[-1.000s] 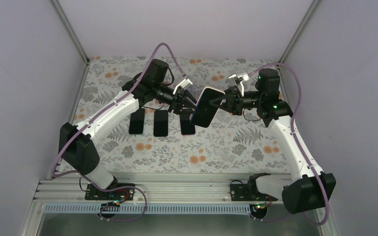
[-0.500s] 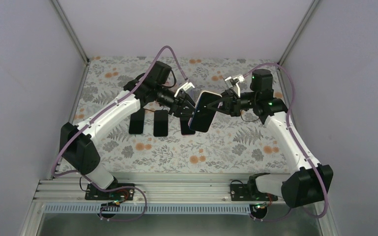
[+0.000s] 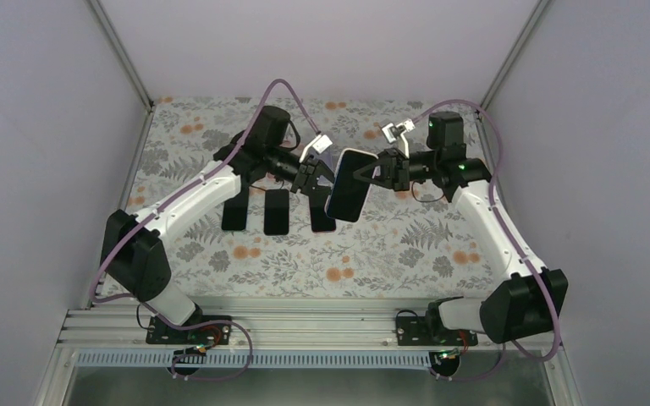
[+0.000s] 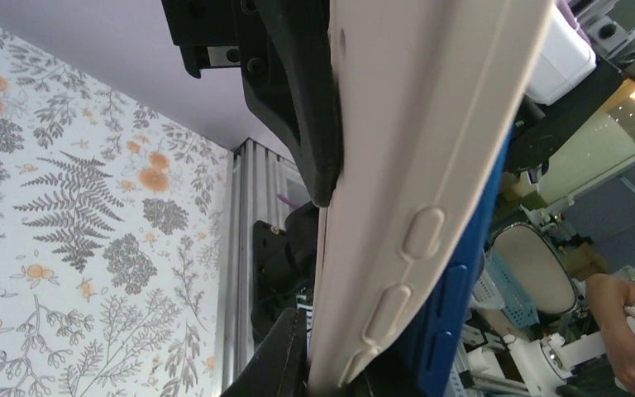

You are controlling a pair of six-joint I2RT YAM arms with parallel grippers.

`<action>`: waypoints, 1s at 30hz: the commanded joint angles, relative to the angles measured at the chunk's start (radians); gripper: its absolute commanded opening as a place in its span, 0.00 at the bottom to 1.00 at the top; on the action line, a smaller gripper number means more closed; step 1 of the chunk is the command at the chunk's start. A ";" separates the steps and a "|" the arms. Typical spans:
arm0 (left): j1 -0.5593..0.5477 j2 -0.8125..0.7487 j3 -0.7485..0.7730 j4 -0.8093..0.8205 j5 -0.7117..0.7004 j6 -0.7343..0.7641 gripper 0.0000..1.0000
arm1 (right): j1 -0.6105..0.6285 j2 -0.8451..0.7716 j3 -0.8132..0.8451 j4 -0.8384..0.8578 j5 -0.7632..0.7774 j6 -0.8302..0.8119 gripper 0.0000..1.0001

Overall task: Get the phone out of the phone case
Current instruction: Remove the phone case from the phone.

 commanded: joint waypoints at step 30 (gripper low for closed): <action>0.143 0.047 -0.161 0.686 -0.209 -0.634 0.02 | -0.038 -0.081 0.133 0.095 0.657 -0.185 0.89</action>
